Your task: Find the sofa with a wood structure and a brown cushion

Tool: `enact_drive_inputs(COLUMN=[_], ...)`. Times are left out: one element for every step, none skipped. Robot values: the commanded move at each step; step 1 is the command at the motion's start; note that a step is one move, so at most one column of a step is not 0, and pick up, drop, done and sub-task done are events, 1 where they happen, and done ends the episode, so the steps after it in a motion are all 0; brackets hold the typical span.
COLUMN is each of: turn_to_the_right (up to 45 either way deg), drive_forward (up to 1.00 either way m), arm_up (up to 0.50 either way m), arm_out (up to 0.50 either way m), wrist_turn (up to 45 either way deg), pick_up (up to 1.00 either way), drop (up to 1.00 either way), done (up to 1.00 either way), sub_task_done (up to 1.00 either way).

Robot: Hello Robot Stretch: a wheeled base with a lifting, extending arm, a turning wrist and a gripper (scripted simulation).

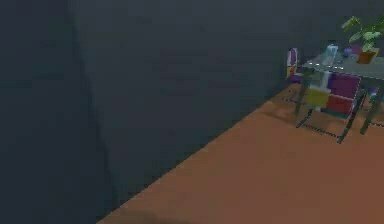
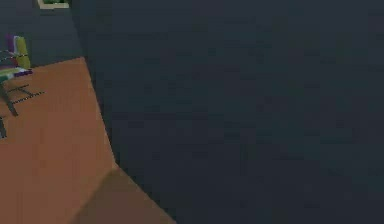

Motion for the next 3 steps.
enact_drive_inputs(turn_to_the_right=[39.0,0.0,3.0], drive_forward=[0.0,1.0,0.0], arm_up=[0.0,0.0,0.0], arm_out=[0.0,0.0,0.0], wrist_turn=[0.0,0.0,0.0], pick_up=[0.0,0.0,0.0], drop=[0.0,0.0,0.0], done=[0.0,0.0,0.0], sub_task_done=[0.0,0.0,0.0])
